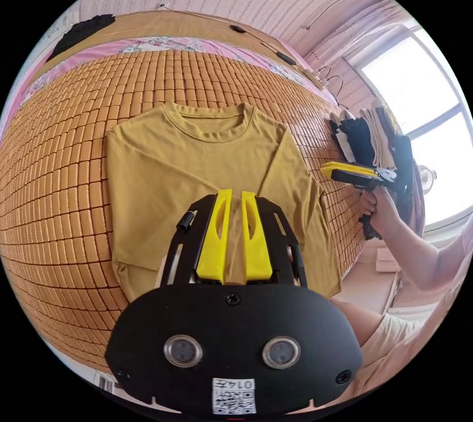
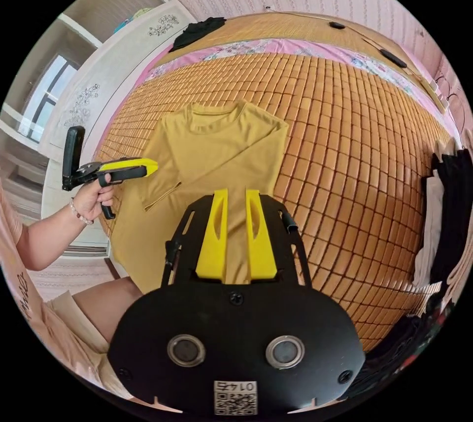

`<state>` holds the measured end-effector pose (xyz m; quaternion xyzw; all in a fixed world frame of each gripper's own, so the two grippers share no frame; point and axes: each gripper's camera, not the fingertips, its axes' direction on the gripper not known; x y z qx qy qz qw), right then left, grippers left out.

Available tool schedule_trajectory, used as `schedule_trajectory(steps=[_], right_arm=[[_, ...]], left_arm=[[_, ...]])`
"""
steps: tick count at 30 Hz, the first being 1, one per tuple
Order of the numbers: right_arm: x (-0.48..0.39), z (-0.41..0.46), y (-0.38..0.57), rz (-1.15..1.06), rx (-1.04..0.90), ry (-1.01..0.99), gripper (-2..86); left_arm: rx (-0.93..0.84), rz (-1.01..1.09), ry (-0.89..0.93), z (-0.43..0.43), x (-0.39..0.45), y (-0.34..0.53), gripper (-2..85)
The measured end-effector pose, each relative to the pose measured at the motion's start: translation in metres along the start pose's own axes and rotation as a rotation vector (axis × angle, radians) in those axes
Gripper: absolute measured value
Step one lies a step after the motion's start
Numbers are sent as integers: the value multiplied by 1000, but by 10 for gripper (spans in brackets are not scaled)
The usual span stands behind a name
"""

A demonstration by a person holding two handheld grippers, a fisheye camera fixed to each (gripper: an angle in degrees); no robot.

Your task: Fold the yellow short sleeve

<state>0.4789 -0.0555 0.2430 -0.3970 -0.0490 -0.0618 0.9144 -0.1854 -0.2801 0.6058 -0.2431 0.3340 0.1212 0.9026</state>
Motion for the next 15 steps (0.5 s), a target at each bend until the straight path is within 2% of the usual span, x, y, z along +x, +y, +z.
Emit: schedule_trajectory(steps=[4, 8, 10, 15], right_arm=[[47, 31, -58, 45, -31, 109, 71], [66, 54, -89, 37, -40, -65, 85], [64, 65, -96, 23, -68, -70, 83], [64, 81, -112, 31, -111, -96, 28]], left_arm=[[63, -30, -139, -40, -60, -12, 51], [64, -83, -179, -62, -120, -28, 64], [47, -122, -147, -61, -139, -36, 69], [-32, -220, 64, -40, -174, -59, 56]])
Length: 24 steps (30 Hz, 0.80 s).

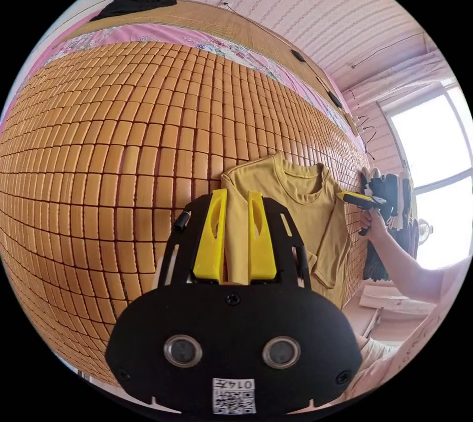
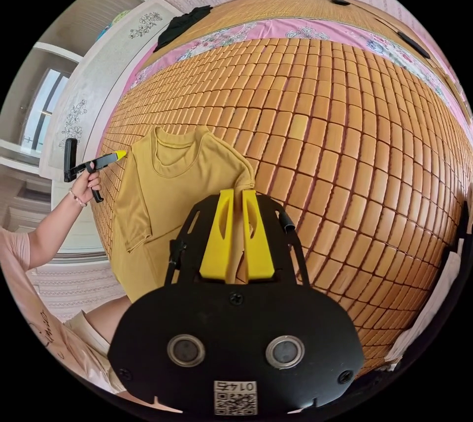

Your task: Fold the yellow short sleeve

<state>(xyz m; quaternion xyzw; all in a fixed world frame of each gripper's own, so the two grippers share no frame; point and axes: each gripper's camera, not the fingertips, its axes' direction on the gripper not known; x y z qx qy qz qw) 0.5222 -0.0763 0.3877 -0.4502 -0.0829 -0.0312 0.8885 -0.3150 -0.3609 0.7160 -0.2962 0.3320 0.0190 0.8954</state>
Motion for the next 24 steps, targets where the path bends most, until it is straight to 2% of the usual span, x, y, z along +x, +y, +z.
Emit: schedule_trajectory(steps=[2, 5, 8, 14, 20, 24], right_arm=[[2, 0, -10, 1, -11, 11, 18], [10, -8, -24, 17, 3, 14, 12], [22, -25, -41, 41, 68, 7, 10], [31, -72, -58, 39, 221, -50, 8], [-1, -115, 6, -77, 268, -175, 8], [-23, -105, 73, -90, 162, -220, 9]], left_arm=[[-55, -23, 23, 6, -6, -7, 20], [-28, -22, 12, -3, -10, -18, -5], [46, 19, -28, -22, -6, -33, -9], [201, 121, 44, -76, 16, -49, -10], [188, 229, 190, -126, 37, 19, -10], [65, 196, 188, -134, 35, 110, -10]])
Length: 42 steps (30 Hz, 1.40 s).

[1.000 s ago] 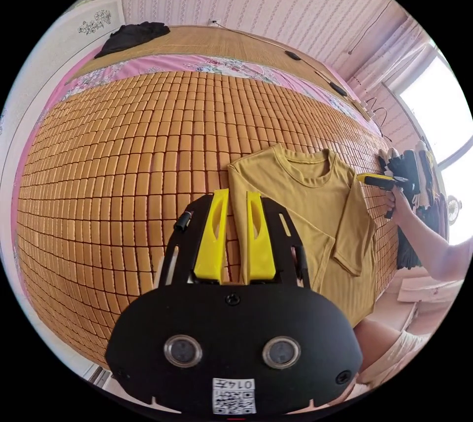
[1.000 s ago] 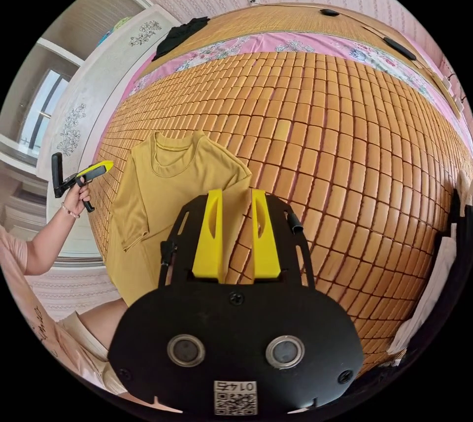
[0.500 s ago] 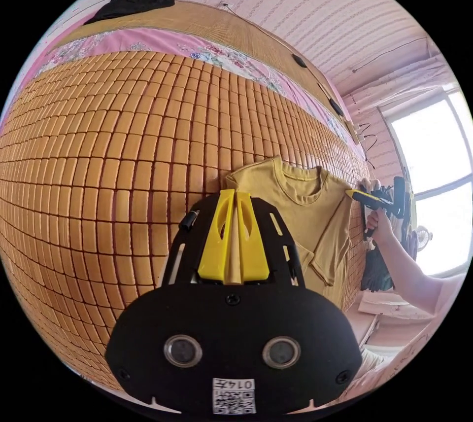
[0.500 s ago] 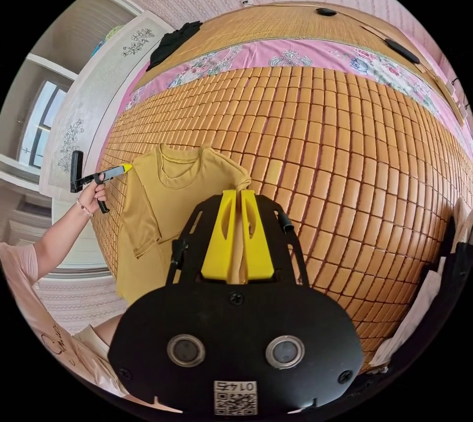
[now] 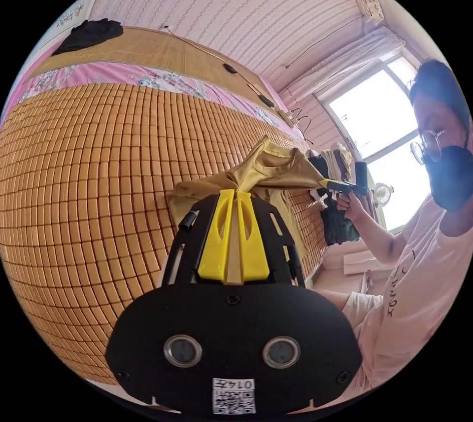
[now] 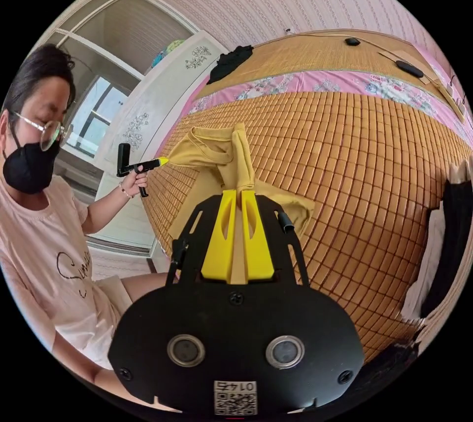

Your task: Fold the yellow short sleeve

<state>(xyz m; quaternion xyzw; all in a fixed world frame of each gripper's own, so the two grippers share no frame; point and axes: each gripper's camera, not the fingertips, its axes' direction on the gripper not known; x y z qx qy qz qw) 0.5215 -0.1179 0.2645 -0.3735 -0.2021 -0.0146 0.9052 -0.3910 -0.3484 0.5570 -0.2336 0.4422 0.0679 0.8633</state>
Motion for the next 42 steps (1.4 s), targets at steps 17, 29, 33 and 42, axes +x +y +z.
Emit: schedule_trajectory(steps=[17, 29, 33, 42], right_arm=[[-14, 87, 90, 198, -261, 319, 13], [-53, 202, 35, 69, -260, 240, 19], [-64, 183, 54, 46, -246, 115, 10], [-113, 191, 117, -80, -598, 121, 0]], left_arm=[[-141, -117, -332, 32, 17, 106, -7], [-273, -13, -277, 163, 57, 82, 10], [-282, 42, -238, 138, 76, 113, -3], [-519, -29, -195, 137, 94, 207, -7]])
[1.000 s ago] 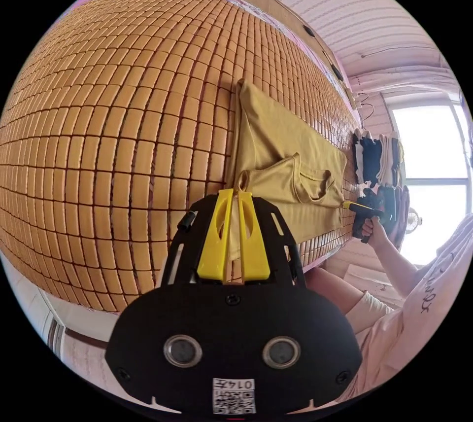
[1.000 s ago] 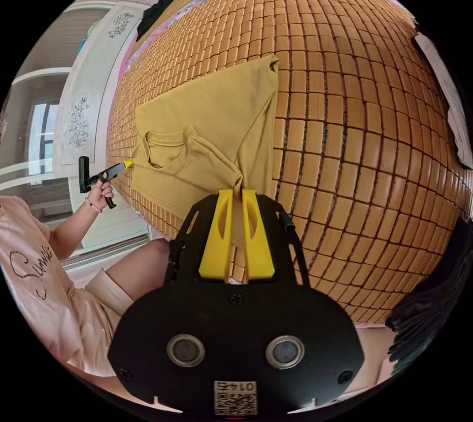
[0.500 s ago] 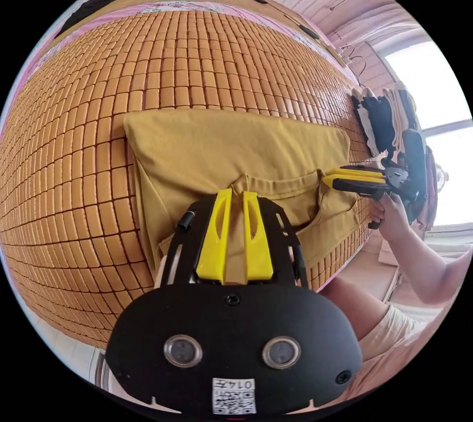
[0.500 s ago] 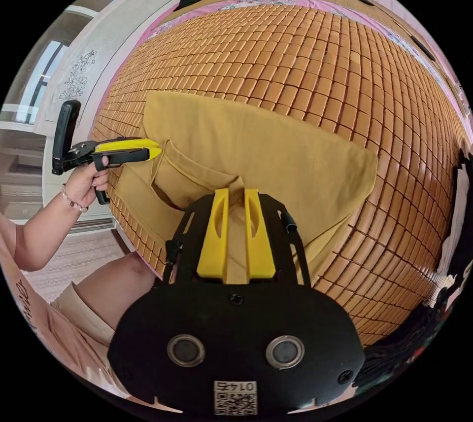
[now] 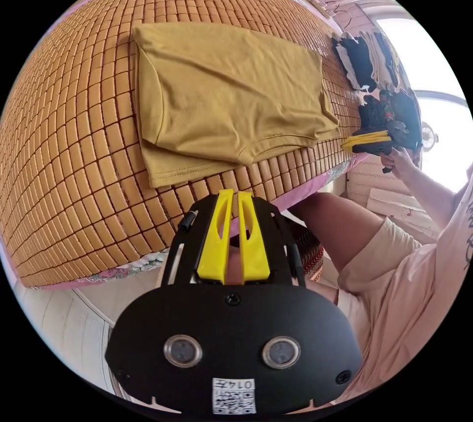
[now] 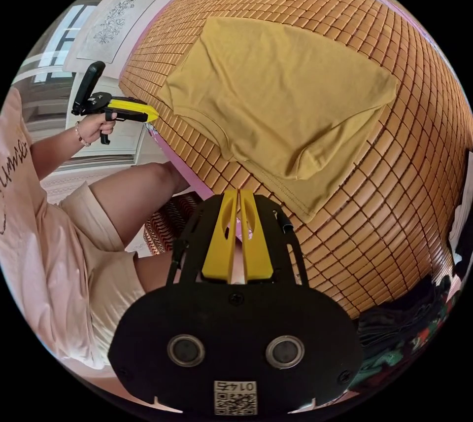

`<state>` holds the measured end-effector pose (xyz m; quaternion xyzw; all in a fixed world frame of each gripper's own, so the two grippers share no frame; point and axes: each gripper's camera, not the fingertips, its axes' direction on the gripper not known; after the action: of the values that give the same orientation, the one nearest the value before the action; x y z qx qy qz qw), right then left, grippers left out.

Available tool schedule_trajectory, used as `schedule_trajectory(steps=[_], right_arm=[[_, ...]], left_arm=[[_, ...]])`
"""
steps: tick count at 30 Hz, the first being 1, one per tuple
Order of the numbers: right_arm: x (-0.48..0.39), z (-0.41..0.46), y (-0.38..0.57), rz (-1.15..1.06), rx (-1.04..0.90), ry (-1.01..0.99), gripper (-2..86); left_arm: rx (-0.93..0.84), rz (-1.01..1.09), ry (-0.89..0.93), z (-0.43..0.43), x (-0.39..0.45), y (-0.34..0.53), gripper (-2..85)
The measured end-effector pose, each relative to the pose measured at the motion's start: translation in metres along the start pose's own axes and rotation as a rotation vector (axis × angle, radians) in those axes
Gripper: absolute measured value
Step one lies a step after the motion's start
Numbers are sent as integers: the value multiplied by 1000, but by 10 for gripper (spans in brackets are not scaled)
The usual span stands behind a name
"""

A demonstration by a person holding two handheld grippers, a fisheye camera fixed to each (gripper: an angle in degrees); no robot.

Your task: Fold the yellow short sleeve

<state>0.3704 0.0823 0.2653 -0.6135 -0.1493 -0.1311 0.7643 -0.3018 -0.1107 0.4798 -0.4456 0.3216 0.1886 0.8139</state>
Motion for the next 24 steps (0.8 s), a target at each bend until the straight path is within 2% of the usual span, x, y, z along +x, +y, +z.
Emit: schedule_trajectory(steps=[6, 11, 12, 13, 19, 21, 24], right_arm=[[-23, 1, -47, 2, 50, 56, -2], [-26, 30, -80, 125, -7, 278, -4], [-24, 37, -81, 138, -44, 281, -4], [-20, 44, -80, 156, -74, 270, -5], [-6, 22, -77, 261, 41, 217, -6], [2, 30, -79, 295, 1, 217, -6], [1, 33, -78, 289, 7, 192, -5]], left_arm=[[118, 88, -48, 4, 30, -36, -9], [37, 109, -105, 47, 43, -58, -10], [-28, 95, -125, 60, 42, -59, -10], [-21, 98, -118, 62, 42, -57, -10], [-11, 104, -109, 66, 51, -53, -10], [-87, 97, -113, 84, 49, -52, -10], [-75, 103, -93, 90, 49, -49, -10]])
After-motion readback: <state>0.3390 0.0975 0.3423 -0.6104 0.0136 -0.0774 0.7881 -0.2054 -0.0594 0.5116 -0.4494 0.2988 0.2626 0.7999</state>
